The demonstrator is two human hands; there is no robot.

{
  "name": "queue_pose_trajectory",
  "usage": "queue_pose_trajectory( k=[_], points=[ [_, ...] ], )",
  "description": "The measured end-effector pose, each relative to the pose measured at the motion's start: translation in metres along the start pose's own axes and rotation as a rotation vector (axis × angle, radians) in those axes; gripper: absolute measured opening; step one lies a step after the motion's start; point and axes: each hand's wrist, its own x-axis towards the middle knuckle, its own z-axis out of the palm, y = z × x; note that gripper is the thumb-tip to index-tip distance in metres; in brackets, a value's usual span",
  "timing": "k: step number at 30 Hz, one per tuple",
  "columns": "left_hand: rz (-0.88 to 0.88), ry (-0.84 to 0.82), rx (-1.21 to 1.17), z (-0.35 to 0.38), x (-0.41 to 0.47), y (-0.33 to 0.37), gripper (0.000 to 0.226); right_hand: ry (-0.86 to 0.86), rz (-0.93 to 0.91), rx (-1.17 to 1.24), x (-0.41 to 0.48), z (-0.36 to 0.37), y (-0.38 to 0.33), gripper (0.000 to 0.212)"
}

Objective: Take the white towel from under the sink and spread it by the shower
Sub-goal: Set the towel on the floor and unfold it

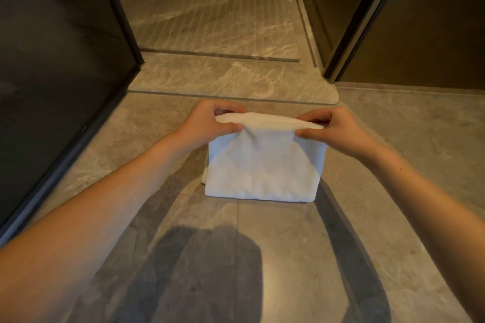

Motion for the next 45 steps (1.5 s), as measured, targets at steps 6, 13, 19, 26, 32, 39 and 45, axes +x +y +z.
queue_pose_trajectory(
  k=[6,13,19,26,32,39,45],
  points=[
    [-0.056,-0.023,-0.056,-0.003,-0.024,0.009,0.032,-0.066,0.022,0.034,-0.019,-0.005,-0.010,0.021],
    [-0.107,-0.085,-0.160,-0.005,-0.065,0.013,0.031,-0.147,0.030,0.086,-0.054,0.000,-0.015,0.023],
    [-0.116,-0.186,-0.143,0.001,-0.104,0.009,0.033,-0.189,0.064,0.132,-0.092,0.015,-0.013,0.025],
    [-0.164,-0.299,-0.159,0.018,-0.140,-0.005,0.043,-0.261,0.165,0.169,-0.132,0.039,0.000,0.027],
    [-0.236,-0.360,-0.164,0.038,-0.167,-0.020,0.035,-0.322,0.265,0.148,-0.156,0.065,0.021,0.031],
    [-0.294,-0.423,-0.120,0.060,-0.192,-0.042,0.044,-0.350,0.263,0.043,-0.180,0.097,0.041,0.032],
    [-0.208,-0.478,0.061,0.072,-0.220,-0.051,0.032,-0.400,0.105,-0.208,-0.205,0.115,0.040,0.034]
  ],
)
